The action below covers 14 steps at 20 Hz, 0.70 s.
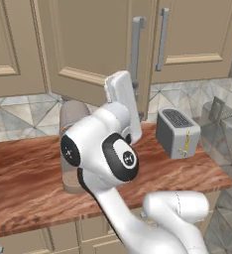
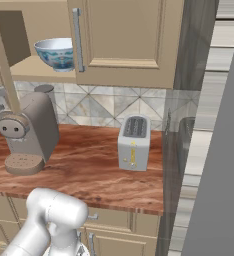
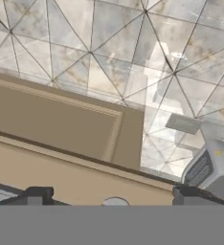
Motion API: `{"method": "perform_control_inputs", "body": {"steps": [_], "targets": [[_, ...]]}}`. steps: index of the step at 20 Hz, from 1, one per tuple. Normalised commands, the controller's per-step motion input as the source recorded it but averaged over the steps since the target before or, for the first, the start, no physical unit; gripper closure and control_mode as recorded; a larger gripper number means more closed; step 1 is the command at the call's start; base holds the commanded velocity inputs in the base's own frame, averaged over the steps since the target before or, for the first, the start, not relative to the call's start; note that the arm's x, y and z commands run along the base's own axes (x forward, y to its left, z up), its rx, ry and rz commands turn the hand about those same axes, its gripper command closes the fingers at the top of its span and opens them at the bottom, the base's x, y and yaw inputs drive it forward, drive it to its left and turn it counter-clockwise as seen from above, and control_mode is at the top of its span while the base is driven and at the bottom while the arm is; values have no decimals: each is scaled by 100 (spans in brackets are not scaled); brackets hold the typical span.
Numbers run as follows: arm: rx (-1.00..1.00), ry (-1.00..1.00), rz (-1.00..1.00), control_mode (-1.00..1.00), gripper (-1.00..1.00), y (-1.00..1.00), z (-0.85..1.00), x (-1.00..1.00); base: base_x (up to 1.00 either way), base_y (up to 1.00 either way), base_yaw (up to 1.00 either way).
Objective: Pick the mug and place it in the sink. Pick the bowl and place it in the open cabinet and then close the cabinet.
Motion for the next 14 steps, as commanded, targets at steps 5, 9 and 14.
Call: {"method": "perform_control_inputs", "body": {"steps": [5, 9, 14], "targets": [[6, 0, 0, -100, -100, -39, 11, 31, 0, 0, 0], [2, 2, 0, -100, -100, -15, 9, 37, 0, 0, 0], [1, 7, 0, -100, -100, 0, 4, 54, 0, 0, 0]]}}
